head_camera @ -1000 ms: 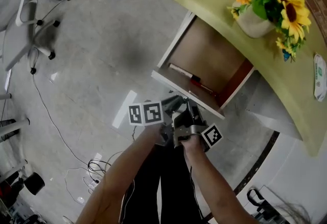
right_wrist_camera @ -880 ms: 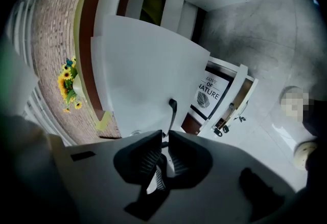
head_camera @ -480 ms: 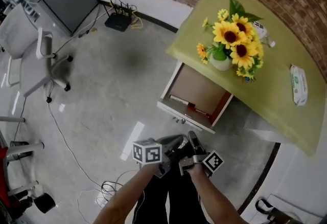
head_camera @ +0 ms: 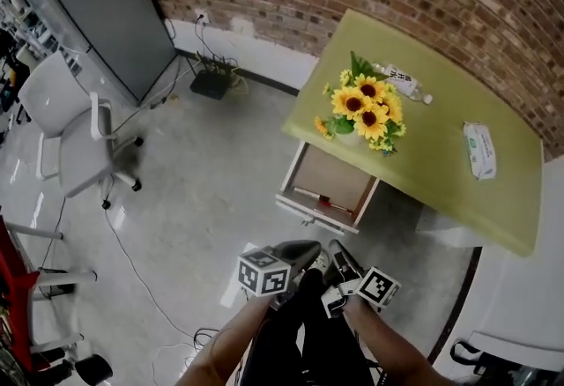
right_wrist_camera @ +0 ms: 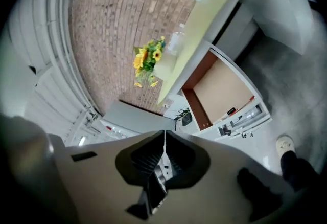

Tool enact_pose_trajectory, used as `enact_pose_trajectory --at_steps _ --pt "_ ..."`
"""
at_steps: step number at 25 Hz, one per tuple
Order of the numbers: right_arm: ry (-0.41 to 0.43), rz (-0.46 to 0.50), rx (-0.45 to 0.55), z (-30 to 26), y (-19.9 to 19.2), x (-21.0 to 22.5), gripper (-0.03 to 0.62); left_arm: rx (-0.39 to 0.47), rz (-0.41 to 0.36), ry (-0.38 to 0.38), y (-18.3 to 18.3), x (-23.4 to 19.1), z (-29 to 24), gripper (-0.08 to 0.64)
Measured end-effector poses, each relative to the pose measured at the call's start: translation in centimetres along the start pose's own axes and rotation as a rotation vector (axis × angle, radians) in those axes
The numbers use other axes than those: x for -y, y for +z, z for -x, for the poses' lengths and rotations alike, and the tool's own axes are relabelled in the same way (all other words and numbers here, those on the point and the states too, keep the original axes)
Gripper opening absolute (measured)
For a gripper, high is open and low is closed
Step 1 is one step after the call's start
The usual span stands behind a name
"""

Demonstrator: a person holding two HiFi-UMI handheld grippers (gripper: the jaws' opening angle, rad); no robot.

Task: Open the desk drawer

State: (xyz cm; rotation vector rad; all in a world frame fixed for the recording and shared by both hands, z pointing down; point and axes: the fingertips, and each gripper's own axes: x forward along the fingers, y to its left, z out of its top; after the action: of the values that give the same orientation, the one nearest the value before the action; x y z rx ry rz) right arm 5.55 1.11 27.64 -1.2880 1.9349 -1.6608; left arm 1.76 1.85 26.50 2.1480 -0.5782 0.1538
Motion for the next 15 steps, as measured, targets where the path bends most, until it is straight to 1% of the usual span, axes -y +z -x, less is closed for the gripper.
enact_pose_trajectory --at_steps 2,4,6,11,12,15 --pt "0.035 0.059 -0.009 1.1 0.2 -2.6 0.02 0.001 -0.048 -0.015 0.9 2.0 0.5 0.011" --pt "0.062 0.084 0.004 2.4 0.6 -4.5 0.02 0.006 -0.073 -0.037 1.2 4.0 0.9 0.011" --pt "0.077 0.104 0.017 3.7 1.0 -5.8 0.02 0.007 -0.09 -0.042 1.0 5.7 1.5 0.011" --pt "0.187 0.184 0.051 6.8 1.9 -9.6 0.02 0.031 -0.141 0.021 0.4 8.7 3.9 0.011" --pt "0.194 0.219 0.049 7.4 2.0 -10.3 0.02 0.039 -0.152 0.035 0.4 9.2 4.4 0.011" --pt "0.169 0.356 0.021 8.6 2.1 -11.5 0.02 0.045 -0.167 0.048 0.5 10.0 5.4 0.011"
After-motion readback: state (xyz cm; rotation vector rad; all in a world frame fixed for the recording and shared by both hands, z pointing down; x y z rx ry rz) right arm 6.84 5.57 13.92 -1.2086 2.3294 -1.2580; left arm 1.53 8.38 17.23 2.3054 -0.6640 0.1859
